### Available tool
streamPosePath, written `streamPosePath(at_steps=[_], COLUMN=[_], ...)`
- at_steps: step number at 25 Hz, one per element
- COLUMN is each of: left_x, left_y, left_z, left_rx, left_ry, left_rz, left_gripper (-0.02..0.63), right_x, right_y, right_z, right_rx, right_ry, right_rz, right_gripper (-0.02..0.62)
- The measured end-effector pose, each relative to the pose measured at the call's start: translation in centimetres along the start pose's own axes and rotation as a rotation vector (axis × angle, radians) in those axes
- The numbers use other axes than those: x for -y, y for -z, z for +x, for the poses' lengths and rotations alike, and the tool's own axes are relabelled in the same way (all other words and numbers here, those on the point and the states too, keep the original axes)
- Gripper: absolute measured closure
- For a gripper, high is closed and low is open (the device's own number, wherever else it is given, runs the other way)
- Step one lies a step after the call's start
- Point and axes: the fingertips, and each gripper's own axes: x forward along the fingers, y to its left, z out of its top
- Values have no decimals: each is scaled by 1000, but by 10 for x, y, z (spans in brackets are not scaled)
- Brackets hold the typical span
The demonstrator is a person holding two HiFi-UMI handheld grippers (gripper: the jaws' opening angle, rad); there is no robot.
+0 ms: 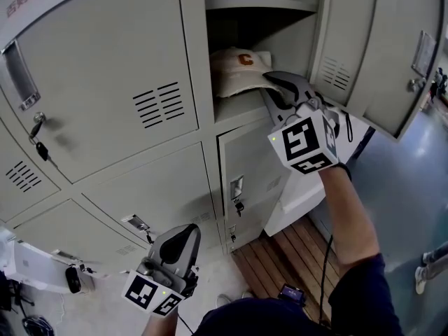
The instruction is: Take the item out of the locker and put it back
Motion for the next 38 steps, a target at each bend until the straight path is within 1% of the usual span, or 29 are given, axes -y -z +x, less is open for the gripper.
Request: streamPosePath(at_steps=[7, 18, 23, 38], left_x=[6, 16, 27, 62], left_y=[2, 1, 0, -4], left_z=[-4, -12, -14, -18], left_rx=[-1, 4, 7, 11], left_ry=[-3, 1, 16, 58], left_rz=[-5, -16, -16, -5], left_gripper=[603, 603, 603, 603], right_x=[15, 32, 43, 78], right_y=[-5, -24, -36, -74], right_z=[-10, -35, -55, -133], right_rx=[3, 63, 89, 177], right_ry=[69, 114, 135, 231], right_rz=[2, 22, 39, 32], right_gripper=[574, 575, 575, 575])
